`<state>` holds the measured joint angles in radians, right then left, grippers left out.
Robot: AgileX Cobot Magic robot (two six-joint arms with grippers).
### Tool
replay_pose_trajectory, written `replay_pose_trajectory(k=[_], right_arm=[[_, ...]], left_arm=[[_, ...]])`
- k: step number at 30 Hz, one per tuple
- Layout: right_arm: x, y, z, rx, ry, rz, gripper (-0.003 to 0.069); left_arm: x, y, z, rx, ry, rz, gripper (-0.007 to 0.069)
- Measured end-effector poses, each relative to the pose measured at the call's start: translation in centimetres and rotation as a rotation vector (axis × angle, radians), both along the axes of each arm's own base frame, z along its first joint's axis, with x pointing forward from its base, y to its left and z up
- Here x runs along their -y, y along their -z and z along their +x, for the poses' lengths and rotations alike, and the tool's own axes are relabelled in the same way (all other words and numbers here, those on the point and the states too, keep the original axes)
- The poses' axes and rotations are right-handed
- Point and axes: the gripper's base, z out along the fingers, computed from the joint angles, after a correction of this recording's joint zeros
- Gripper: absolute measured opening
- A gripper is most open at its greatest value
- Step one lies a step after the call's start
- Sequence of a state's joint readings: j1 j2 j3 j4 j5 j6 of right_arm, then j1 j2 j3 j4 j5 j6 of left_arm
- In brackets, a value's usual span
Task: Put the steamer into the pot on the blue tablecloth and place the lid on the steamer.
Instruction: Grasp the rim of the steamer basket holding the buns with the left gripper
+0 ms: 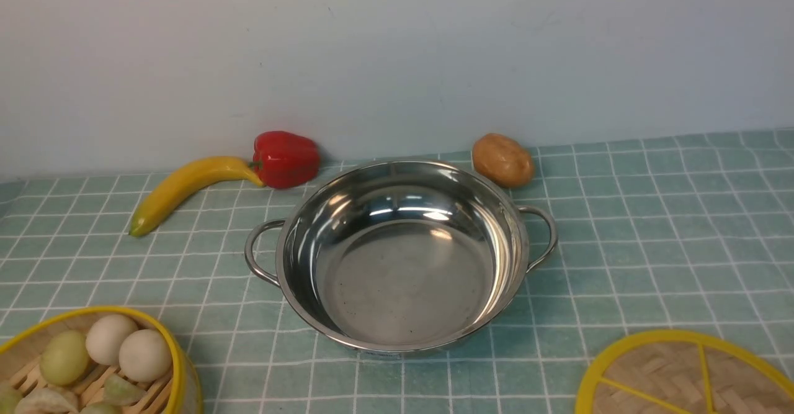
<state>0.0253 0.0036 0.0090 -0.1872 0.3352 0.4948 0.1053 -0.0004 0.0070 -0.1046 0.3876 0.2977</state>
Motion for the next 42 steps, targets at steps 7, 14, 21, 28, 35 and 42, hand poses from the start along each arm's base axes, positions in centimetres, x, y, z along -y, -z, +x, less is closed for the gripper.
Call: replay_pose_trajectory(k=[7,14,21,28,35,42], right_arm=[[0.00,0.00,0.00,0.000,0.000,0.000,0.0240],[0.00,0.00,0.00,0.000,0.000,-0.001,0.0240],[0.00,0.00,0.00,0.000,0.000,-0.001,0.0240],[0.00,0.00,0.00,0.000,0.000,-0.001,0.0240],[0.00,0.00,0.00,0.000,0.000,-0.001,0.0240],[0.00,0.00,0.00,0.000,-0.001,-0.004,0.0240]], left_arm=[[0.00,0.00,0.00,0.000,0.000,0.000,0.0243],[0.00,0.00,0.00,0.000,0.000,0.000,0.0243],[0.00,0.00,0.00,0.000,0.000,0.000,0.0243],[-0.39,-0.14,0.01,0.001,0.009,0.172,0.0243],[-0.46,-0.14,0.00,-0.003,0.010,0.203,0.0243],[0.02,-0.87,0.23,0.101,-0.010,-0.044,0.0243]])
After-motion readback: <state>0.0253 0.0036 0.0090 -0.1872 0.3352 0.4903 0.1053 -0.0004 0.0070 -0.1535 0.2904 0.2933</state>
